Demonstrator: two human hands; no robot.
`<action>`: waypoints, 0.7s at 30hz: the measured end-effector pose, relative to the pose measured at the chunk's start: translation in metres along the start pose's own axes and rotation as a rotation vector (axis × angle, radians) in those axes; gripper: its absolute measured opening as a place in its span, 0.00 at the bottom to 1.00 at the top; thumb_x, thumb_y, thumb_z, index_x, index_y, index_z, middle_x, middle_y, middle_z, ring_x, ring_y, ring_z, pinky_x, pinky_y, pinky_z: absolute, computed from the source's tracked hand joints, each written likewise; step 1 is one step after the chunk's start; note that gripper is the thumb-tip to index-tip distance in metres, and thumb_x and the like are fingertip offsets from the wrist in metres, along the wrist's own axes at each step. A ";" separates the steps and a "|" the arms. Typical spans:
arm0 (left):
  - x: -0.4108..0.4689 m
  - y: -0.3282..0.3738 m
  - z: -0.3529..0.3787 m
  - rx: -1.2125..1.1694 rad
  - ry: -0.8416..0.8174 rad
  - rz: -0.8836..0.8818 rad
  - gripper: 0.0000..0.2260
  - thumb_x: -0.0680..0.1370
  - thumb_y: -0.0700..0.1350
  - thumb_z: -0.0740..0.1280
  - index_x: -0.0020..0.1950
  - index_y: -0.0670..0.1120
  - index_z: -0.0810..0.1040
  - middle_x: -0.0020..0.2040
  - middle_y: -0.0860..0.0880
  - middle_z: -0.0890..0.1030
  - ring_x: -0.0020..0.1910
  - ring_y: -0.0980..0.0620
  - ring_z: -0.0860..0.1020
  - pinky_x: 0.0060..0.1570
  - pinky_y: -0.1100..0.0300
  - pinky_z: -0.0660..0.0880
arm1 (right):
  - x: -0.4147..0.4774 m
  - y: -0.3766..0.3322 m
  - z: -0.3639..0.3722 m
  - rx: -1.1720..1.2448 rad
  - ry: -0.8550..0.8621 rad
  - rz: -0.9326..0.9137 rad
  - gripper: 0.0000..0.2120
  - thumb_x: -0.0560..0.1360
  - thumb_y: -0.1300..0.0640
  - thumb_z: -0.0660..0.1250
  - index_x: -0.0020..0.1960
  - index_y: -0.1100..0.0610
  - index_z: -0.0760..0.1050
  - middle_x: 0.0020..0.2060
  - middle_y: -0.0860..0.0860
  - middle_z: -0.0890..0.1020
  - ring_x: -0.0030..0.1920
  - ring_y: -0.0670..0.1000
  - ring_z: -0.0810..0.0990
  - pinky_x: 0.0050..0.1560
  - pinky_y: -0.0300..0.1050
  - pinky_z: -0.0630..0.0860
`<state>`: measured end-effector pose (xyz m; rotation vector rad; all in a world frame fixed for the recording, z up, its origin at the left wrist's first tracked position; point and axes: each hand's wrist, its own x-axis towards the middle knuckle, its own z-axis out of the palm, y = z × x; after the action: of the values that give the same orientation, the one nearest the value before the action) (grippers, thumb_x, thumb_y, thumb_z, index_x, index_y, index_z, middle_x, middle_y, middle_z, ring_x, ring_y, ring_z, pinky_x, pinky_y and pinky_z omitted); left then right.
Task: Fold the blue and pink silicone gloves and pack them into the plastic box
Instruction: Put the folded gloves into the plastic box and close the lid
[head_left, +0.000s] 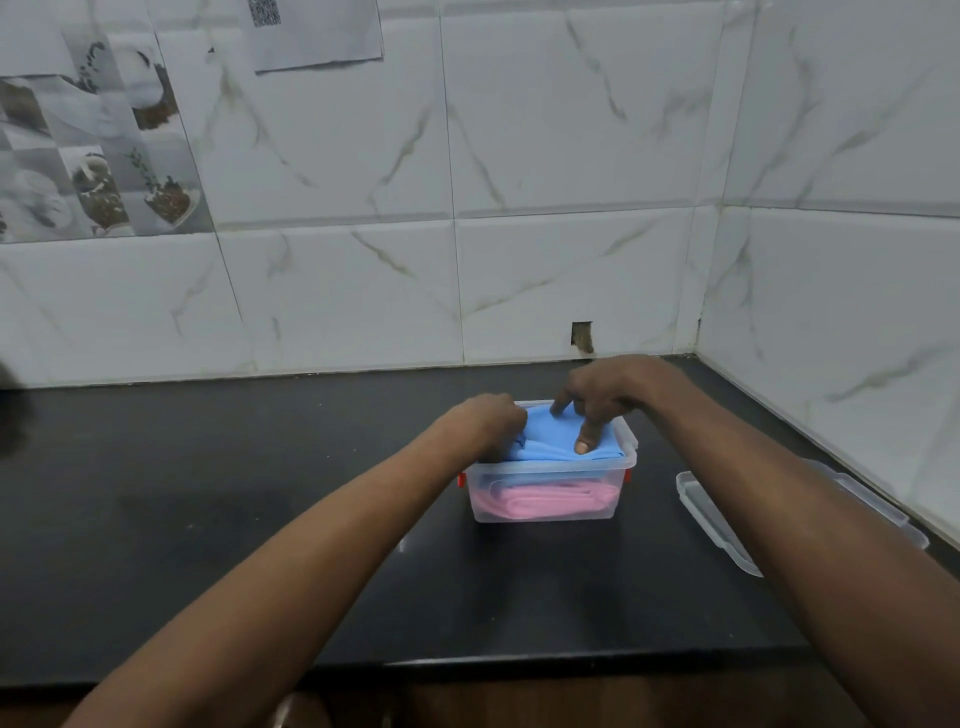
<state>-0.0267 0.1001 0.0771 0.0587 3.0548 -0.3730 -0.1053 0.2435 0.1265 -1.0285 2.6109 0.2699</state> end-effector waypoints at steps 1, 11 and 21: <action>0.001 0.002 0.004 0.002 0.006 0.002 0.09 0.77 0.41 0.64 0.51 0.39 0.81 0.51 0.41 0.81 0.44 0.43 0.78 0.42 0.54 0.74 | 0.000 0.001 0.002 -0.007 -0.005 0.009 0.41 0.67 0.47 0.78 0.75 0.47 0.64 0.67 0.53 0.74 0.61 0.55 0.77 0.65 0.54 0.72; -0.008 -0.035 -0.029 -0.418 0.179 0.059 0.14 0.78 0.52 0.67 0.59 0.46 0.83 0.55 0.48 0.84 0.54 0.48 0.80 0.52 0.54 0.76 | 0.002 0.002 0.020 -0.003 0.123 -0.025 0.38 0.68 0.50 0.77 0.75 0.50 0.65 0.67 0.53 0.74 0.64 0.56 0.74 0.62 0.49 0.72; 0.018 -0.014 -0.002 -0.212 -0.203 0.024 0.33 0.75 0.54 0.71 0.77 0.53 0.62 0.66 0.47 0.65 0.56 0.47 0.73 0.54 0.56 0.71 | 0.015 -0.005 0.022 0.009 0.009 0.036 0.39 0.70 0.55 0.76 0.75 0.51 0.61 0.67 0.54 0.72 0.53 0.54 0.77 0.54 0.47 0.75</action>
<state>-0.0451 0.0870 0.0809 0.0441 2.8695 -0.0485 -0.1076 0.2368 0.1007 -0.9830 2.6379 0.2627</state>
